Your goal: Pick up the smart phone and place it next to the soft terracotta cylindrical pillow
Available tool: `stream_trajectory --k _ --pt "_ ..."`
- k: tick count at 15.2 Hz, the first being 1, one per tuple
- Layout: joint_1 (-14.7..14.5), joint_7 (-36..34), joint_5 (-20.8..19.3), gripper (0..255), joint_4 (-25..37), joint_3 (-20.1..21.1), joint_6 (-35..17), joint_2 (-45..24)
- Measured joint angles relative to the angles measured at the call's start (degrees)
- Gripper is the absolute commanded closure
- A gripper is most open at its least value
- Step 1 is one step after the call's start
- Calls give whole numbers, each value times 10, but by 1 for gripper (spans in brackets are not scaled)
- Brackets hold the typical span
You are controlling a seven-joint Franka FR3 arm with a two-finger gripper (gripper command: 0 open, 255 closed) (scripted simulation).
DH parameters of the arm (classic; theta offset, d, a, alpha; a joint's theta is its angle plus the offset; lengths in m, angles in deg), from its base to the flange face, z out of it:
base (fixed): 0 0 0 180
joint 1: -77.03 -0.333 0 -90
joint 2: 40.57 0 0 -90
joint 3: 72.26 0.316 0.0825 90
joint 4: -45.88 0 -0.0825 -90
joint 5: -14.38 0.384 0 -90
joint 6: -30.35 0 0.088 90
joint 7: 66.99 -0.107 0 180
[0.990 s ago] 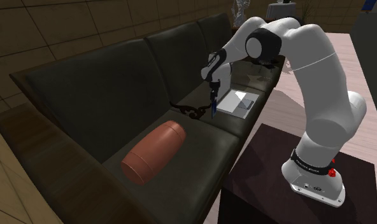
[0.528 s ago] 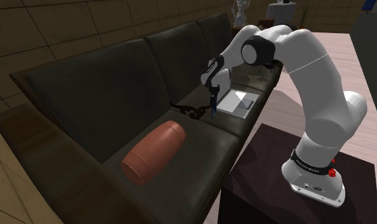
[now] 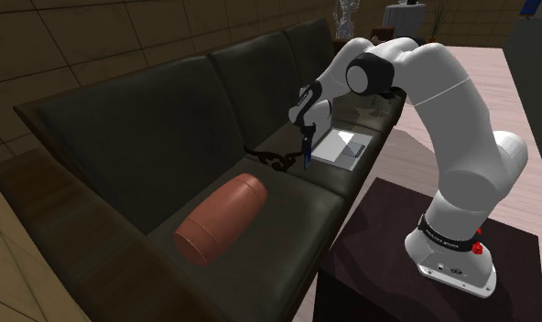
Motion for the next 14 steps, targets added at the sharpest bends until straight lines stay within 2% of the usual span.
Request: stream_trajectory --k 14 --pt "-3 -2 -4 255 -7 -4 11 18"
